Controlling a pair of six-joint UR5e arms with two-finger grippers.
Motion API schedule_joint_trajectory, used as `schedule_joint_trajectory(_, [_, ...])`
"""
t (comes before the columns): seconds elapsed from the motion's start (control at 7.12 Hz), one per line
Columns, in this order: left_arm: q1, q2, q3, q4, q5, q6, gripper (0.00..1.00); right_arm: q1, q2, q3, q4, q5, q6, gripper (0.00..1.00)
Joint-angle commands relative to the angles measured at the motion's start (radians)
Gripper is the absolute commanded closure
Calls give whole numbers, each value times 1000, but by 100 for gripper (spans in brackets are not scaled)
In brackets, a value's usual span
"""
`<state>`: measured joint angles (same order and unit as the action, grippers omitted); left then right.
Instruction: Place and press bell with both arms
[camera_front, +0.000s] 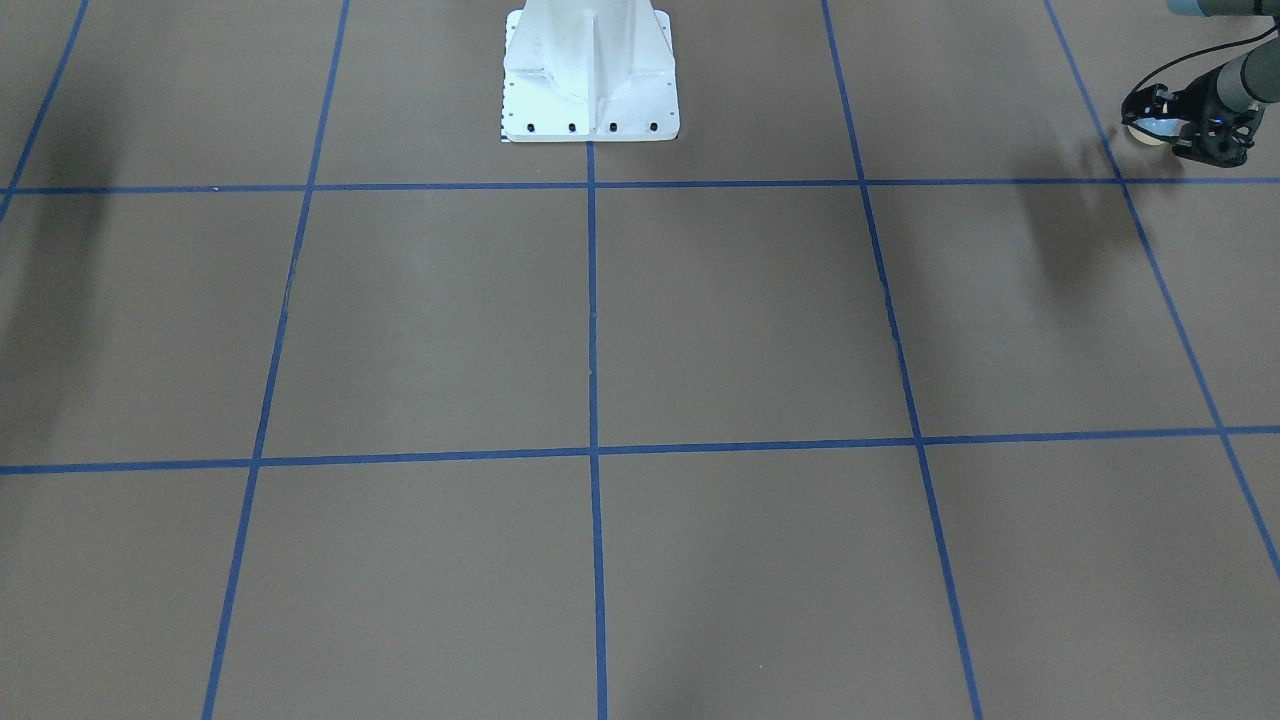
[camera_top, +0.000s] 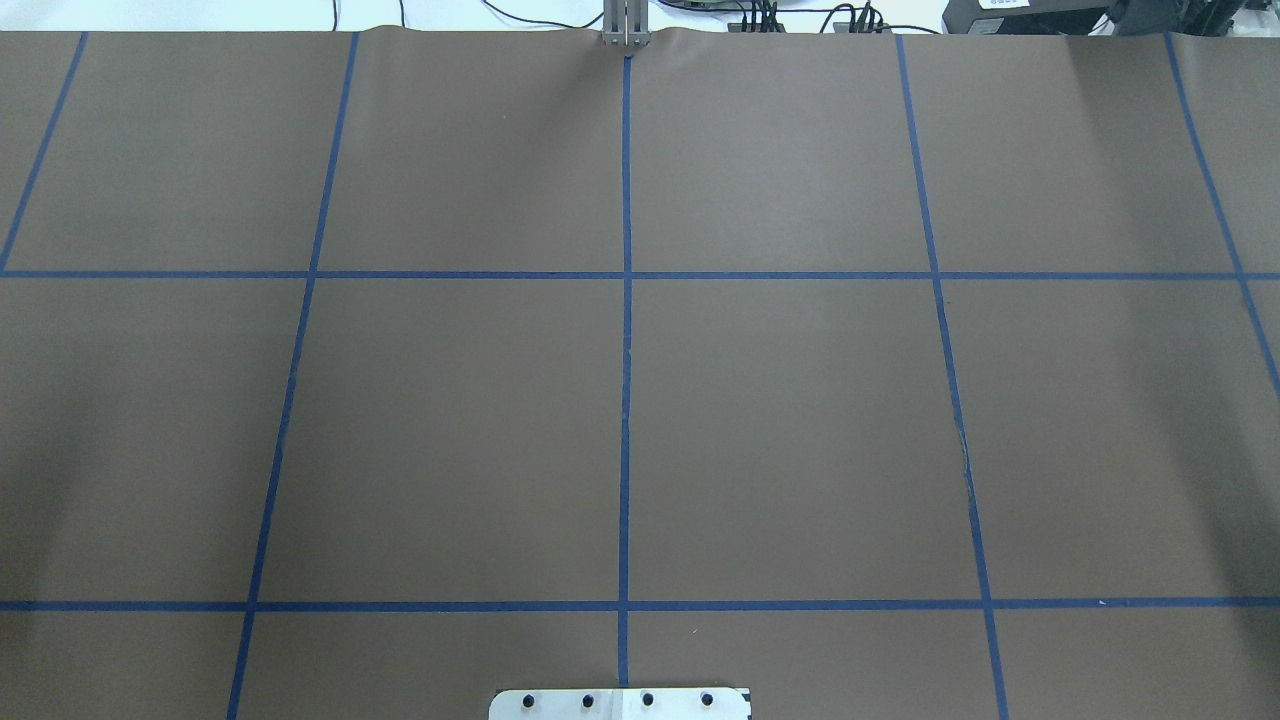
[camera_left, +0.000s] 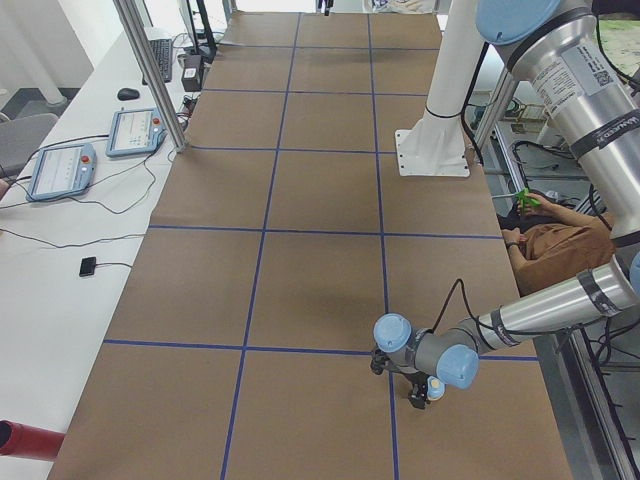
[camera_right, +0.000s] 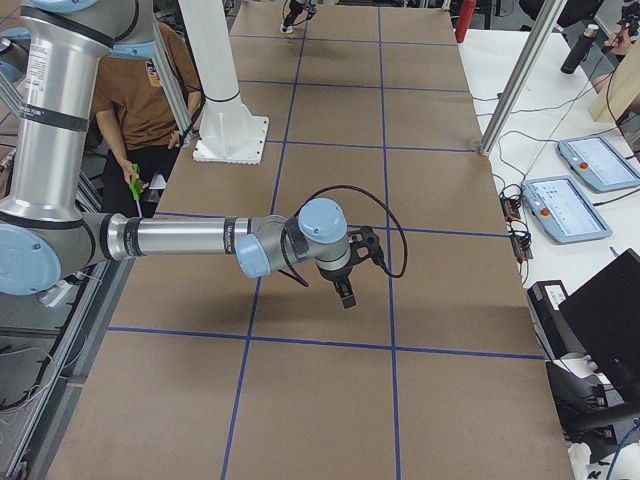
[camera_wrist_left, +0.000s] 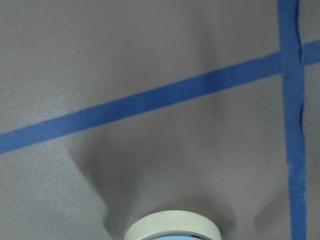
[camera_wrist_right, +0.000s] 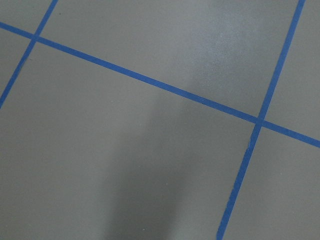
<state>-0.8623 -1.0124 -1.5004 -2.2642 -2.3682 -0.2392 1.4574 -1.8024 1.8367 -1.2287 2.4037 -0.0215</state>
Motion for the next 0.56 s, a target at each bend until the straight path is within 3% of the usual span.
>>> schedule_joint_trajectory(0.0, [6, 0, 5, 0, 0, 0, 1, -2, 0, -2, 0, 0, 0, 0])
schedule_joint_trajectory(0.28, [9, 0, 6, 0, 0, 0, 9, -2, 0, -2, -2, 0, 0, 0])
schedule_joint_trajectory(0.42, [11, 0, 8, 0, 0, 0, 22, -2, 0, -2, -2, 0, 0, 0])
